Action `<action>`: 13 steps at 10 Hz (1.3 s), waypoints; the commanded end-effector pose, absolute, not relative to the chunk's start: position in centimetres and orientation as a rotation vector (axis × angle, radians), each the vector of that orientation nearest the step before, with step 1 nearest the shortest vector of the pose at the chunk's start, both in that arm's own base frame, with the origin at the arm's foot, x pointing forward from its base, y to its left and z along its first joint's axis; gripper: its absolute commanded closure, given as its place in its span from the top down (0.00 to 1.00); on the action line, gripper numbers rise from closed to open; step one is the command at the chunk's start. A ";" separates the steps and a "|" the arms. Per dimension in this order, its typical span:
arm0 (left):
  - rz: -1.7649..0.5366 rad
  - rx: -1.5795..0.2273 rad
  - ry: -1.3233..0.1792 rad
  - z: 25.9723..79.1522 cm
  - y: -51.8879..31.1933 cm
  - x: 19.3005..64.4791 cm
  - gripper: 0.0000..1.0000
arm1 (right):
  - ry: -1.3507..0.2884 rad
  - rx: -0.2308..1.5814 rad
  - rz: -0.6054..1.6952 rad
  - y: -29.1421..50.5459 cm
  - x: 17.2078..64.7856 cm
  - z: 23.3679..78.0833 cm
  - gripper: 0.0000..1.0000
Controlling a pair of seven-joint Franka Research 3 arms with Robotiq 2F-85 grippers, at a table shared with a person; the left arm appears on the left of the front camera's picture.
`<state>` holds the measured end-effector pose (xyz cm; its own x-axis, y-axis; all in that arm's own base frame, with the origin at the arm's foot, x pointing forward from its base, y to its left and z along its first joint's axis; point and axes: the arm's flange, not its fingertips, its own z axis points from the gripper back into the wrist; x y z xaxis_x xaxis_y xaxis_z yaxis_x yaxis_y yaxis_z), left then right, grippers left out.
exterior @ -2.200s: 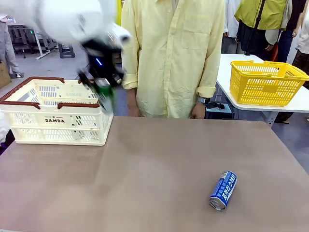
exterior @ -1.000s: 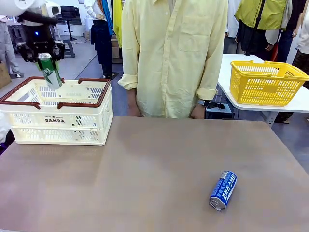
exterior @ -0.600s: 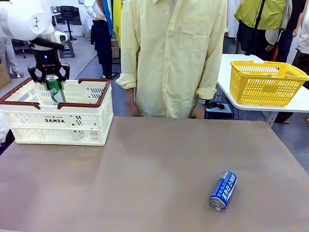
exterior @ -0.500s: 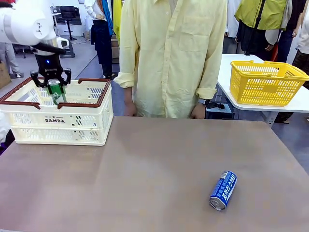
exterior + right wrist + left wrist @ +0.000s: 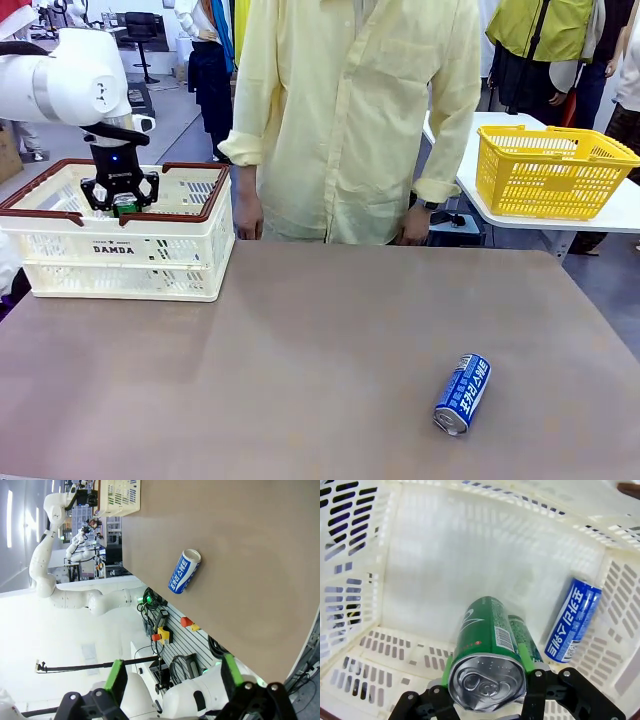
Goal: Place the drinks into the Shopping basket.
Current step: Pick up one drink and place it into the Shopping basket.
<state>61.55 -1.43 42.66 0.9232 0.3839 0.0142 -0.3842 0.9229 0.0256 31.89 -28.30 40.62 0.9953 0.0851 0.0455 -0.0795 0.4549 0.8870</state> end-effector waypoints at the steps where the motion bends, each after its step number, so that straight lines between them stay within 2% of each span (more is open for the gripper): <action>1: 0.400 0.004 -0.036 43.4 -0.6 61.4 0.76 | 0.002 1.077 0.115 -28.3 31.8 40.7 1.00; 2: 0.400 -0.002 -0.051 43.4 -0.5 61.3 1.00 | 0.002 1.077 0.115 -28.3 31.8 40.7 1.00; 5: 0.417 0.011 -0.117 45.1 -0.2 60.6 1.00 | 0.002 1.077 0.115 -28.3 31.8 40.7 1.00; 7: 0.421 -0.031 -0.177 48.7 0.0 59.0 1.00 | 0.002 1.077 0.115 -28.3 31.8 40.7 1.00; 9: 0.383 -0.318 -0.164 54.6 0.2 54.9 1.00 | 0.002 1.077 0.115 -28.3 31.8 40.7 1.00; 11: 0.472 -0.551 -0.081 59.4 0.0 48.5 1.00 | 0.002 1.077 0.115 -28.3 31.8 40.7 1.00; 13: 0.391 -0.808 0.022 59.7 2.5 41.2 1.00 | 0.002 1.077 0.115 -28.3 31.8 40.7 1.00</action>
